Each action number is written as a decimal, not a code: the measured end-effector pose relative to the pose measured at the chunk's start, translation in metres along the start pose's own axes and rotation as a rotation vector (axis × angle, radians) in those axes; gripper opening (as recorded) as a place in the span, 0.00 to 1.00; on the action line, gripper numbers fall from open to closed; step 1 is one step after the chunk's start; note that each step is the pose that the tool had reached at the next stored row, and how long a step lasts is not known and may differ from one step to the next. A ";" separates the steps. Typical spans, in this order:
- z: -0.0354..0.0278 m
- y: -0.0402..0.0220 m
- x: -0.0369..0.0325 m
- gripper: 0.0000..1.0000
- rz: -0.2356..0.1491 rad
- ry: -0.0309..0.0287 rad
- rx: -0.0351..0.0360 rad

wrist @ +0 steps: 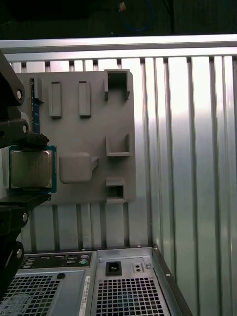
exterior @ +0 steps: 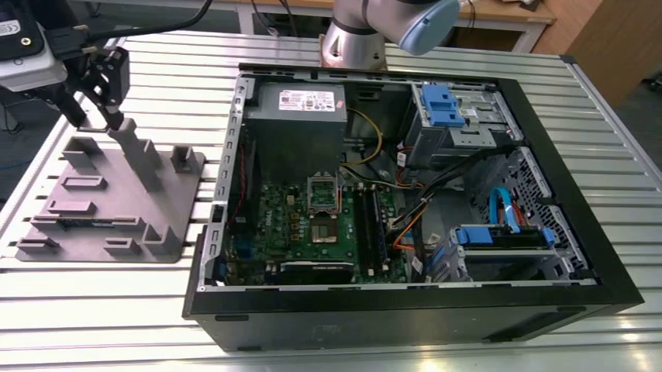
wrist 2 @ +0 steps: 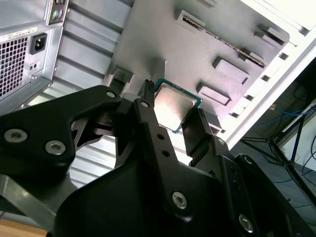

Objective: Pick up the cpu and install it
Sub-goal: 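Pick up the cpu and move it towards the insertion slot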

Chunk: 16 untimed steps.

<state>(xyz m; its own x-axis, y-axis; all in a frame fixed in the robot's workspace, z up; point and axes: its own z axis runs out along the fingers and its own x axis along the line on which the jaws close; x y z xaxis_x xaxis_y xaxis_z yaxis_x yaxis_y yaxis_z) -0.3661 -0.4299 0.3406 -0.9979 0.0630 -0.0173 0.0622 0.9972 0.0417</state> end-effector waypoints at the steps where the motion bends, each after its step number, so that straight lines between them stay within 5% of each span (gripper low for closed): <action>1: 0.0000 0.0001 -0.0011 0.47 0.000 -0.0001 0.0000; 16: 0.0004 0.0010 -0.0159 0.47 0.000 -0.0001 0.0000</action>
<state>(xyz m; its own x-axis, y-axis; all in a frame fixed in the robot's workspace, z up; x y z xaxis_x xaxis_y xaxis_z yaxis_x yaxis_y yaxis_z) -0.3502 -0.4299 0.3405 -0.9979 0.0630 -0.0174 0.0622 0.9972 0.0417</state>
